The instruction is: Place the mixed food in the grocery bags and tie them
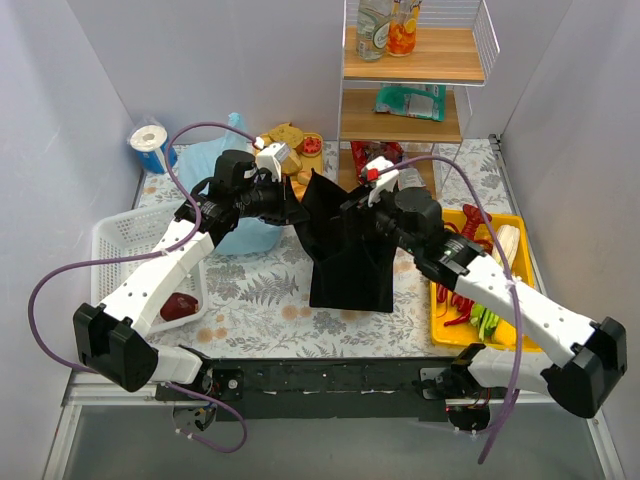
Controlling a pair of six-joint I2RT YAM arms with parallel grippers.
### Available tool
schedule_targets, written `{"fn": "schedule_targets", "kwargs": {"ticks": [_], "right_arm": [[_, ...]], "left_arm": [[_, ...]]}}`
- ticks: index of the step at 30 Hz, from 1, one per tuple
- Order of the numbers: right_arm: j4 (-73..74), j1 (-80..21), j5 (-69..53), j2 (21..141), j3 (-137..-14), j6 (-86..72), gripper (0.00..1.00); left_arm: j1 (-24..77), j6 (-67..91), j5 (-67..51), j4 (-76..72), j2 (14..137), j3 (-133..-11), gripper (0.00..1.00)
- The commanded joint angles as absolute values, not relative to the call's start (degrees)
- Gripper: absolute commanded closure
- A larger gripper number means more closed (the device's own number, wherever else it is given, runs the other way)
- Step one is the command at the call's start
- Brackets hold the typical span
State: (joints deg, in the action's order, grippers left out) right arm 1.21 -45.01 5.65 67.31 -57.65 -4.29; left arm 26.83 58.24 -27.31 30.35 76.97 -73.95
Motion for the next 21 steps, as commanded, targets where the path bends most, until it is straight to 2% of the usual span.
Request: {"fn": "schedule_targets", "kwargs": {"ticks": [1,5,12,15,21], "right_arm": [[3.3,-44.8,5.4,62.0,-65.5,-4.2,0.06],[9.8,-40.4,7.2,67.9,-77.1,-2.0,0.09],[7.2,-21.4,-7.5,78.9,-93.8,-4.8,0.18],[4.2,-16.6,-13.1,84.4,-99.7,-5.5,0.23],[0.9,-11.4,-17.6,95.4,-111.6,-2.8,0.25]], "left_arm": [[26.5,53.9,-24.5,27.7,76.1,-75.6,1.0],[26.5,50.8,-24.4,26.6,76.6,-75.0,1.0],[26.5,49.0,-24.9,22.9,77.9,-73.0,1.0],[26.5,48.1,-24.9,22.2,78.3,-72.6,1.0],[26.5,48.0,-27.1,21.3,79.2,-71.8,1.0]]}}
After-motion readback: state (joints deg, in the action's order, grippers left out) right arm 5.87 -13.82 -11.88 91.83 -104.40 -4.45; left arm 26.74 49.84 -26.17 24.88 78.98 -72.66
